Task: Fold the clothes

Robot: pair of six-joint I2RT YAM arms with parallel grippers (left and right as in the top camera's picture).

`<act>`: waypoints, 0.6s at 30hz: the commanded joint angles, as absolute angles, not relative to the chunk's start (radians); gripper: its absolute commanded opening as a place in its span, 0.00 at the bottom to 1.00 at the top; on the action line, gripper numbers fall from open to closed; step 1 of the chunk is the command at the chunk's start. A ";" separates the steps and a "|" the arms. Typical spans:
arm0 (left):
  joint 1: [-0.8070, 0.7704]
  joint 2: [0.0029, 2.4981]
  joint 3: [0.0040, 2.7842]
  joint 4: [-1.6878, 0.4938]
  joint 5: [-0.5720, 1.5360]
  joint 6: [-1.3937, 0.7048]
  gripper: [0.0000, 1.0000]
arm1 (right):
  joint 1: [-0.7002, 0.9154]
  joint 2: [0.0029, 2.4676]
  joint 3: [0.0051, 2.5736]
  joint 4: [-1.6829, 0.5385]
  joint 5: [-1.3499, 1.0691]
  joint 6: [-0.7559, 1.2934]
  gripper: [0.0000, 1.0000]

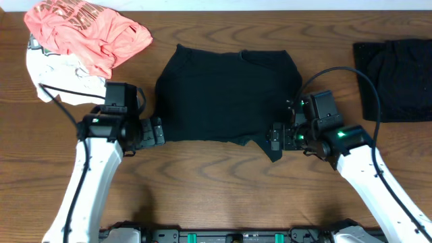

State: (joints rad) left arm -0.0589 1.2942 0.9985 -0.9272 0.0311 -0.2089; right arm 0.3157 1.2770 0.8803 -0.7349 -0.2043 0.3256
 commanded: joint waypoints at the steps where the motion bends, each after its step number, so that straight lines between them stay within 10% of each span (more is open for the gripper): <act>1: -0.049 1.352 0.934 -0.844 0.084 -0.180 0.98 | 0.322 1.324 0.867 -0.717 -0.214 0.309 0.93; 18: -0.050 1.605 0.867 -0.546 0.105 -0.034 0.98 | 0.335 1.488 0.867 -0.665 -0.235 0.307 0.86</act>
